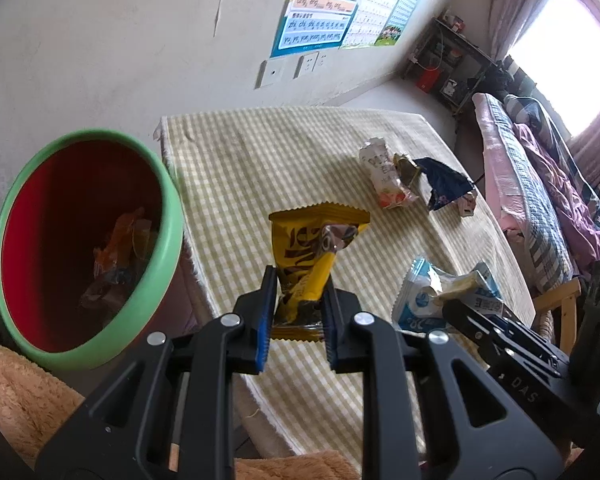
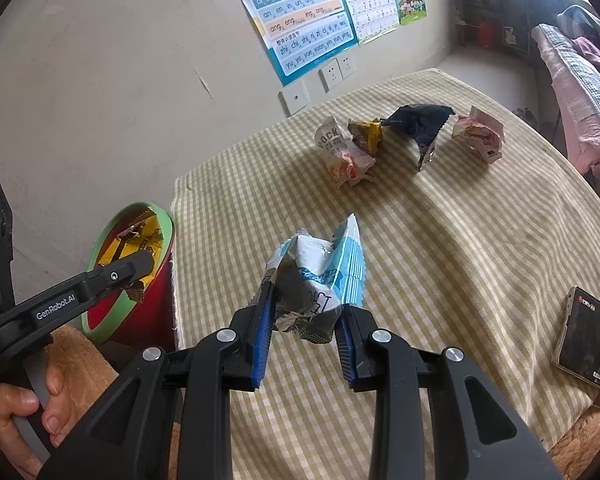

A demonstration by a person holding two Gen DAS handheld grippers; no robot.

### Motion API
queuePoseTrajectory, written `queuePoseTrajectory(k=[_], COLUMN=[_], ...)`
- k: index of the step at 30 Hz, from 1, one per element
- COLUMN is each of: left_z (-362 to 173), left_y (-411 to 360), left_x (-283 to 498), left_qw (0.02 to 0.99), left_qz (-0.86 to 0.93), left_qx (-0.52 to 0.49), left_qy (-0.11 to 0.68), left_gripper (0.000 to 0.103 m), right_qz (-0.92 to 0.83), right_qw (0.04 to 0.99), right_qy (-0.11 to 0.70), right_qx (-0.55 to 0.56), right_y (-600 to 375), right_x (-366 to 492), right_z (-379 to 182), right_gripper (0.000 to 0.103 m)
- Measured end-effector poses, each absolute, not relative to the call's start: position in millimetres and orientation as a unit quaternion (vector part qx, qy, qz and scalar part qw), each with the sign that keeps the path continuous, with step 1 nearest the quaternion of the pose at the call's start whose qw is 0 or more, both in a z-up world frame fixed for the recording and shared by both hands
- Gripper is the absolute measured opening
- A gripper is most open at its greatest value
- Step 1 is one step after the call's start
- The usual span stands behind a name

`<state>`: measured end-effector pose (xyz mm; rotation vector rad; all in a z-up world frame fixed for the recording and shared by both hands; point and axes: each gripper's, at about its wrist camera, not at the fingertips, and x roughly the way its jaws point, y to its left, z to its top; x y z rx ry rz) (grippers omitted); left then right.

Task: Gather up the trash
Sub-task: 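Lift the yellow wrapper and blue-white wrapper and turn toward the red bin, then open the left tool over the bin while the right tool drops the blue-white wrapper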

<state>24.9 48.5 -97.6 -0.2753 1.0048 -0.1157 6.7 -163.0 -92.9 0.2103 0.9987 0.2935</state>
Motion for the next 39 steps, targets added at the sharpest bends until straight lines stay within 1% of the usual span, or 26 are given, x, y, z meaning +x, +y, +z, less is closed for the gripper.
queuePoseTrajectory(k=[11,21,28,39], left_z=[-90,-54,-32,-30], left_y=[53,84,127,207], left_x=[23,17,2,-10], left_qw=[0.873,0.892,0.903,0.891], left_qz=[-0.051,-0.03,0.016,0.092], left_qx=[-0.135,-0.154,-0.153,-0.173], left_qy=[0.466,0.423,0.401,0.409], left_gripper=[0.02,0.02,0.02,0.02], right_qz=[0.163,0.19,0.233,0.295], right_qw=[0.868,0.874,0.866,0.846], right_qy=[0.46,0.439,0.434,0.441], right_qx=[0.09,0.089,0.086,0.057], right_y=[-136,-117,-87,-13], right_x=[11,20,22,32], right_z=[-77,-54,-43,-40], right_gripper=[0.029,0.029,0.029,0.029])
